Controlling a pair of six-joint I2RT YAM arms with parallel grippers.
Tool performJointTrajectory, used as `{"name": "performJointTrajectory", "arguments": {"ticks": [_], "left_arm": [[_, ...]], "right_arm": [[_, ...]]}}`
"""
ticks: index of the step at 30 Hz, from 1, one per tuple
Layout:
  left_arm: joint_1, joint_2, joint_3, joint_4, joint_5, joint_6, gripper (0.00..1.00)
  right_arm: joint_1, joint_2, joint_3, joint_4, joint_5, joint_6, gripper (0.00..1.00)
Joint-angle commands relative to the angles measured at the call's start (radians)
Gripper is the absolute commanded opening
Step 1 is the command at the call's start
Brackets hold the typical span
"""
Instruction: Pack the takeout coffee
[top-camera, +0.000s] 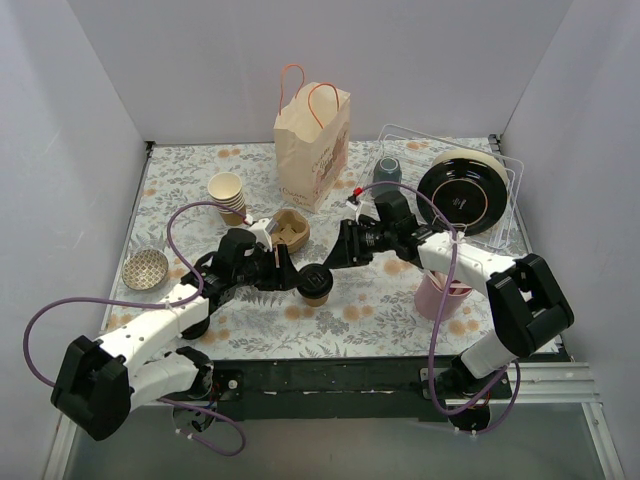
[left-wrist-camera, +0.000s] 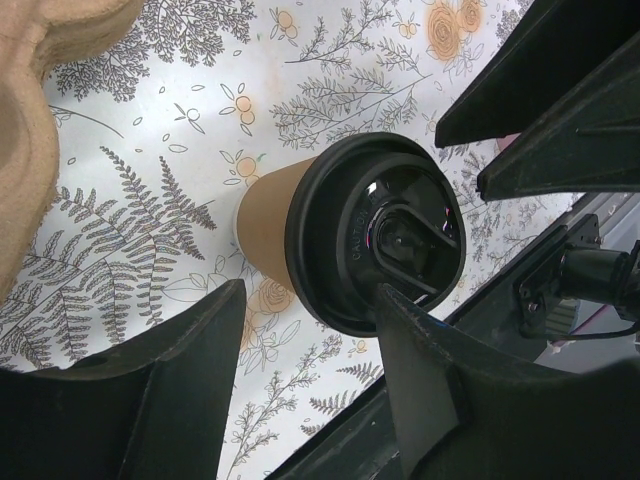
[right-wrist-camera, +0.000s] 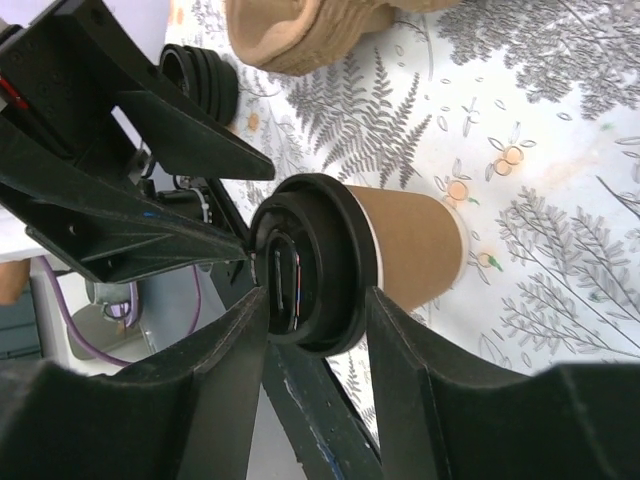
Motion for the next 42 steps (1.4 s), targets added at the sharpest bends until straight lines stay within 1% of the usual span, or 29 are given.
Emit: {"name": "performJointTrajectory", "arguments": {"ticks": [1, 8, 14, 19, 22, 24, 28, 29, 34, 35, 38, 42], "left_arm": [[0.000, -0.004, 0.026, -0.007, 0.002, 0.006, 0.54], [0.000, -0.001, 0.023, 0.025, 0.031, -0.015, 0.57], [0.000, 0.028, 0.013, 0.048, 0.029, -0.031, 0.57], [0.000, 0.056, 0.006, 0.066, 0.025, -0.043, 0.56], [0.000, 0.069, -0.003, 0.068, 0.022, -0.049, 0.53], [0.000, 0.077, -0.011, 0.069, 0.023, -0.060, 0.50], [0.000, 0.082, -0.040, 0.077, 0.025, -0.086, 0.49], [0.000, 0.080, -0.054, 0.083, 0.028, -0.092, 0.49], [-0.002, 0.083, -0.099, 0.097, 0.032, -0.136, 0.46], [-0.002, 0.085, -0.103, 0.099, 0.032, -0.140, 0.46], [-0.004, 0.091, -0.120, 0.099, 0.025, -0.155, 0.45], [-0.005, 0.085, -0.134, 0.099, 0.000, -0.172, 0.43]], "right_arm": [[-0.018, -0.023, 0.061, -0.070, 0.019, -0.050, 0.52], [-0.012, -0.020, 0.044, -0.061, -0.019, -0.071, 0.59], [0.002, -0.017, 0.042, -0.049, -0.034, -0.088, 0.60], [0.007, 0.005, 0.027, -0.053, -0.026, -0.101, 0.60], [0.011, 0.019, -0.005, -0.026, -0.045, -0.088, 0.60], [0.017, 0.037, -0.011, -0.026, -0.048, -0.096, 0.58], [0.018, 0.060, -0.051, 0.022, -0.056, -0.099, 0.51], [0.018, 0.063, -0.057, 0.029, -0.060, -0.099, 0.46], [0.018, 0.086, -0.082, 0.052, -0.060, -0.119, 0.35], [0.018, 0.091, -0.082, 0.057, -0.062, -0.128, 0.32], [0.016, 0.109, -0.074, 0.066, -0.063, -0.145, 0.26], [0.018, 0.135, -0.067, 0.046, -0.050, -0.188, 0.22]]}}
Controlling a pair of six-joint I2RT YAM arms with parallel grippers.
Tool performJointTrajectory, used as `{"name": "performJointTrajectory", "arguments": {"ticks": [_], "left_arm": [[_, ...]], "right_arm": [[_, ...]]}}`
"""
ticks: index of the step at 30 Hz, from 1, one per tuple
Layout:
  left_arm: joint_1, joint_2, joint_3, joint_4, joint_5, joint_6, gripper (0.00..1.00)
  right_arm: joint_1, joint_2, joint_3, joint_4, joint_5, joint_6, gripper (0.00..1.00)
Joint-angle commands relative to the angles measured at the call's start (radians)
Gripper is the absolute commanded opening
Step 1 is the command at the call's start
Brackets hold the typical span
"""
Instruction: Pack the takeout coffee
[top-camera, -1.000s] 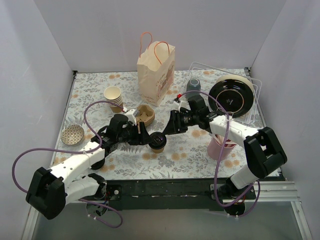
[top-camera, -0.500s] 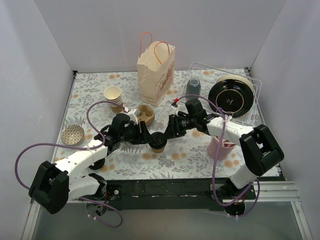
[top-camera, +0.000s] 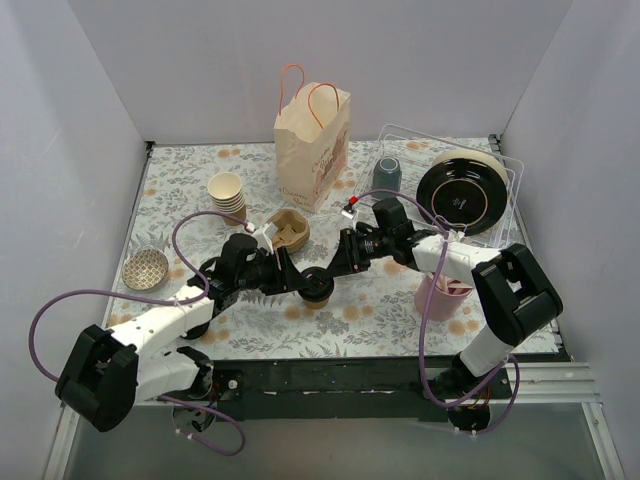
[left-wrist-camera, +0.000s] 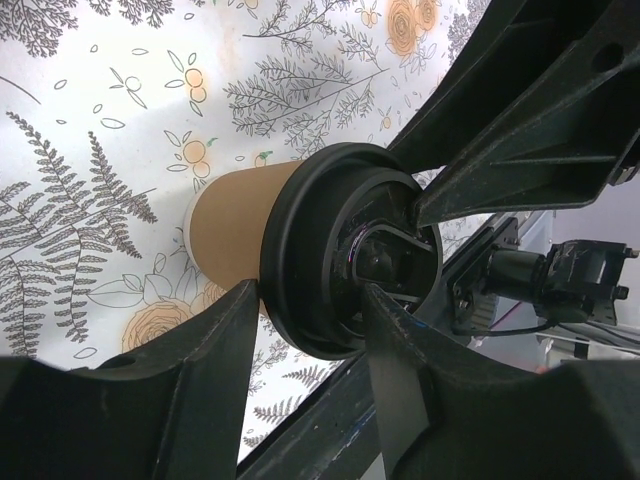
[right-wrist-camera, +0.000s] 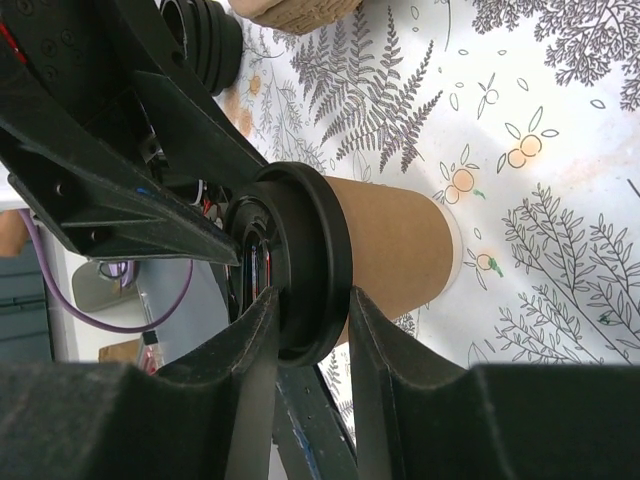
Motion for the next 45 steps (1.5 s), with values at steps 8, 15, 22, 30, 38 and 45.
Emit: {"name": "performJointTrajectory", "arguments": {"ticks": [8, 15, 22, 30, 38, 45], "left_arm": [[-0.011, 0.037, -0.072, -0.072, -0.124, -0.016, 0.41], [-0.012, -0.007, -0.091, -0.075, -0.157, -0.050, 0.41], [-0.012, -0.029, 0.046, -0.149, -0.146, -0.001, 0.59], [-0.012, 0.000, 0.103, -0.152, -0.143, 0.062, 0.62], [-0.011, 0.049, 0.060, -0.120, -0.130, 0.041, 0.50], [-0.012, 0.046, 0.028, -0.112, -0.141, 0.018, 0.47]], "right_arm": [[0.025, 0.066, -0.088, 0.020, 0.084, -0.162, 0.21], [0.032, 0.113, -0.088, 0.042, 0.078, -0.224, 0.21], [0.032, 0.150, 0.056, -0.085, 0.038, -0.293, 0.24], [0.034, 0.153, 0.110, -0.113, 0.001, -0.262, 0.25], [0.032, 0.092, 0.164, -0.073, -0.017, -0.136, 0.45], [0.034, 0.025, 0.153, -0.036, 0.015, -0.040, 0.64]]}}
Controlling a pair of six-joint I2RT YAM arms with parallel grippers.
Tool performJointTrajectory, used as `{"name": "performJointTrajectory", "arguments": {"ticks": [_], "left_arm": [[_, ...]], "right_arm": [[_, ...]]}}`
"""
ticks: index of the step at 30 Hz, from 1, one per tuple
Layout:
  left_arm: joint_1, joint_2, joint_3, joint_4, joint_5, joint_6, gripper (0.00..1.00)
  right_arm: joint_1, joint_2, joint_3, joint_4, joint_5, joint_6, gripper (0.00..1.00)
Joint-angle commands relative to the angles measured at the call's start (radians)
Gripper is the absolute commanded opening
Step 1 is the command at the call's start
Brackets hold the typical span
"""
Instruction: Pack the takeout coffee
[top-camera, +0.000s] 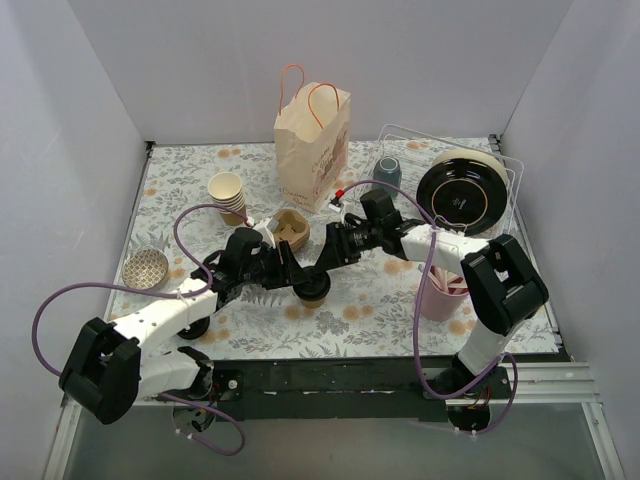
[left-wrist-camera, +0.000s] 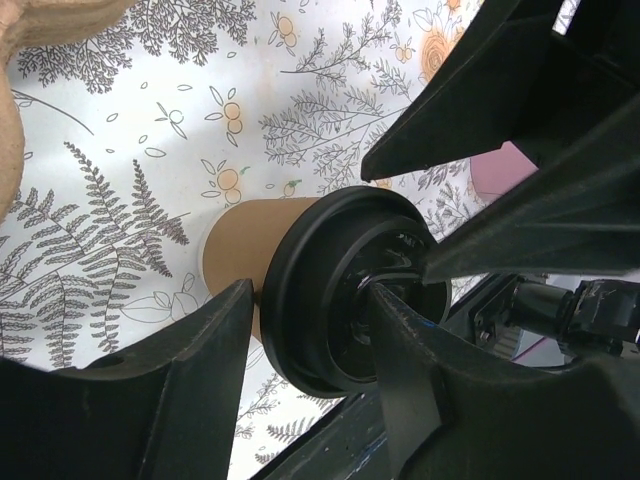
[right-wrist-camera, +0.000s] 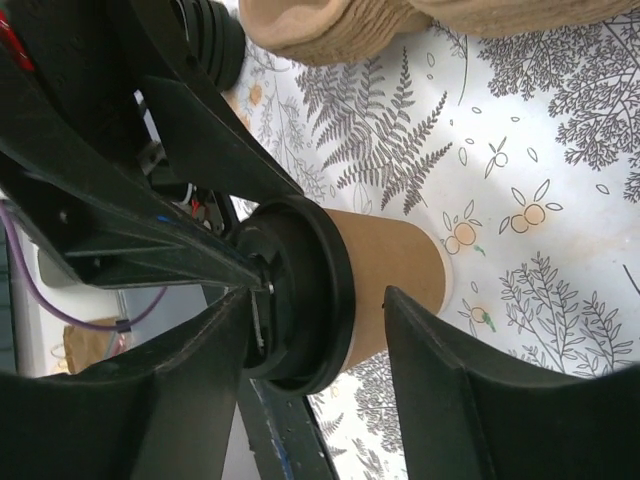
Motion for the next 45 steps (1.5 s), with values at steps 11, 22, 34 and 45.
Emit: {"name": "performJointTrajectory", "arguments": {"ticks": [11, 22, 34, 45], "left_arm": [[-0.004, -0.016, -0.081, -0.040, -0.049, -0.017, 0.46], [-0.004, -0.019, -0.095, -0.033, -0.041, -0.025, 0.46], [-0.004, 0.008, -0.107, -0.016, -0.040, -0.032, 0.45], [-0.004, 0.057, -0.121, -0.007, -0.040, -0.040, 0.44]], "right_arm": [[0.004, -0.162, -0.040, -0.040, 0.122, 0.078, 0.69], [0.011, -0.224, -0.178, 0.097, 0.070, 0.152, 0.68], [0.028, -0.168, -0.247, 0.194, 0.053, 0.179, 0.60], [0.028, -0.142, -0.350, 0.232, 0.123, 0.156, 0.45]]}}
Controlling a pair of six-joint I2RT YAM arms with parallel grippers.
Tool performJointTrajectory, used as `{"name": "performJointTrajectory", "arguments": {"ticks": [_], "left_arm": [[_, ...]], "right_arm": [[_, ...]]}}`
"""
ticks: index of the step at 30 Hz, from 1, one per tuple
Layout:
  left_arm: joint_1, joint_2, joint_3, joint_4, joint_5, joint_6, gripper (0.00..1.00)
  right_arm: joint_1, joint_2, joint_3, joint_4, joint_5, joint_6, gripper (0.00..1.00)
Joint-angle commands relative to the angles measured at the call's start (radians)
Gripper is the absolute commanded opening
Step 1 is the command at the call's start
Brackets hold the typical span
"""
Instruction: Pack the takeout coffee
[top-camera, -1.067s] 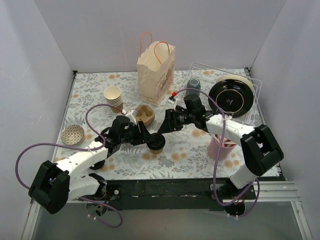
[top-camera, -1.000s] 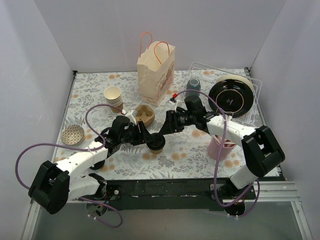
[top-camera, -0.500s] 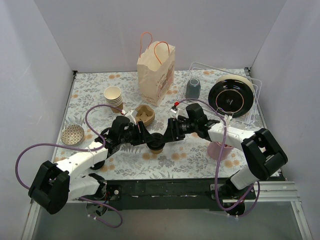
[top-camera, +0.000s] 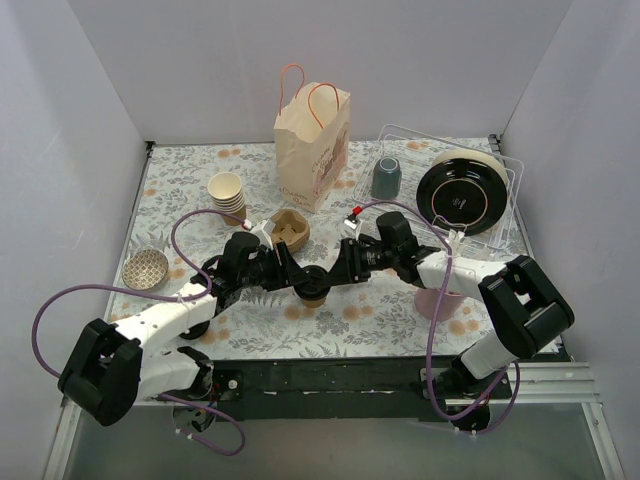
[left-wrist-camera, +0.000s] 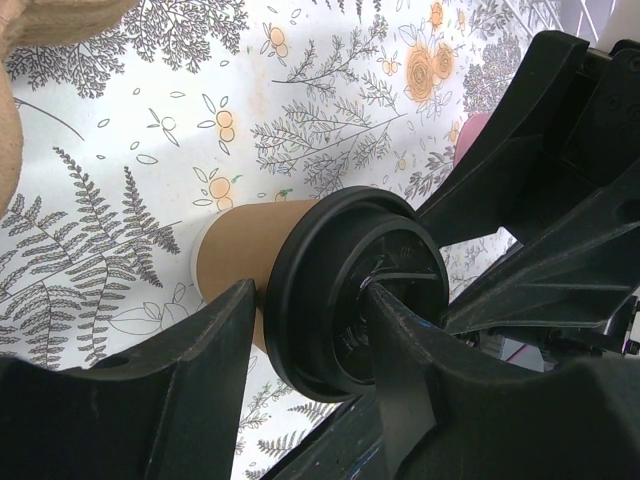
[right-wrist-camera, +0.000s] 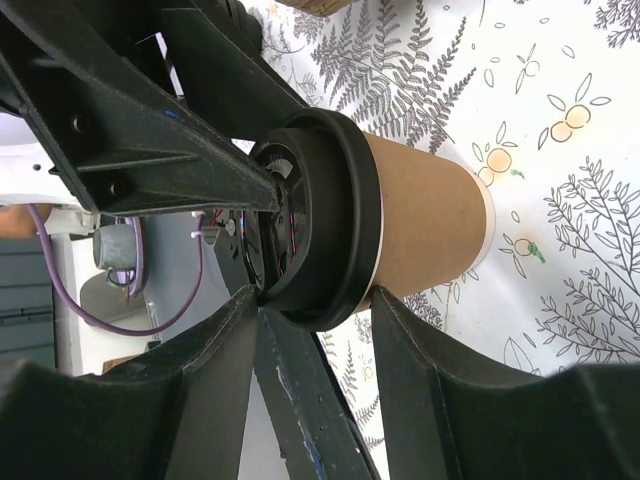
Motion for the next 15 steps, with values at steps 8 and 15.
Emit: {"name": "performJointTrajectory", "arguments": {"ticks": [8, 15], "left_arm": [[-0.006, 0.074, -0.063, -0.121, -0.063, 0.012, 0.44], [-0.006, 0.083, -0.064, -0.126, -0.071, 0.008, 0.44]], "right_arm": [[0.014, 0.048, -0.135, 0.028, 0.100, -0.059, 0.38], [0.013, 0.056, -0.161, 0.016, 0.143, -0.081, 0.32]]}}
